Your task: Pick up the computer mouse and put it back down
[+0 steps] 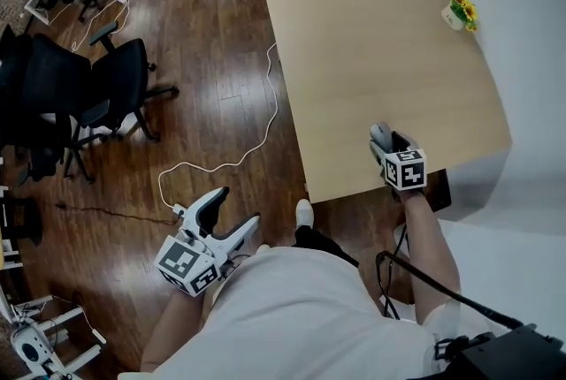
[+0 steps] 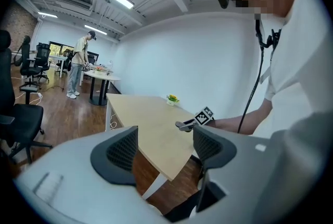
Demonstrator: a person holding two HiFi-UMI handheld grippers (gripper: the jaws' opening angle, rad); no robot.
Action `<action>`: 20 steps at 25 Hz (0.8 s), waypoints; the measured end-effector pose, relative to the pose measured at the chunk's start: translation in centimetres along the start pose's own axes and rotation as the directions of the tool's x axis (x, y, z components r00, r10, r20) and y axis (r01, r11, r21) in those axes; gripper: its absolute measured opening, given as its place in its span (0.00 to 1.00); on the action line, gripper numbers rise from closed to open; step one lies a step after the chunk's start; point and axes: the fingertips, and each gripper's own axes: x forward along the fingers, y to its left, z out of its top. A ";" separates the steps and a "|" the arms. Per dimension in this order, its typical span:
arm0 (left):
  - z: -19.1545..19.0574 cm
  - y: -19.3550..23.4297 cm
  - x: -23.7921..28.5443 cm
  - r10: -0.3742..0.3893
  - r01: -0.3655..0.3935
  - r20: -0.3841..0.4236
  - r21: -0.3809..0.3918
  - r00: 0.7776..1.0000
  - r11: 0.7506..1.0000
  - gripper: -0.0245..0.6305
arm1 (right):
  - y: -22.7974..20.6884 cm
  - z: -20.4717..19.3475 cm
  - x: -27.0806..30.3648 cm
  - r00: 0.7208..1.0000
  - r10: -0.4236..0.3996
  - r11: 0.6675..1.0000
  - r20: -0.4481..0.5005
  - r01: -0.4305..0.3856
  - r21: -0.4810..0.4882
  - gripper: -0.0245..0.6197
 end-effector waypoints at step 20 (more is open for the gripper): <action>-5.4 -3.8 -7.8 -0.212 0.214 -0.025 0.087 0.977 0.973 0.52 | 19.2 -0.4 -28.8 0.966 -0.069 0.998 0.251 0.067 0.017 0.50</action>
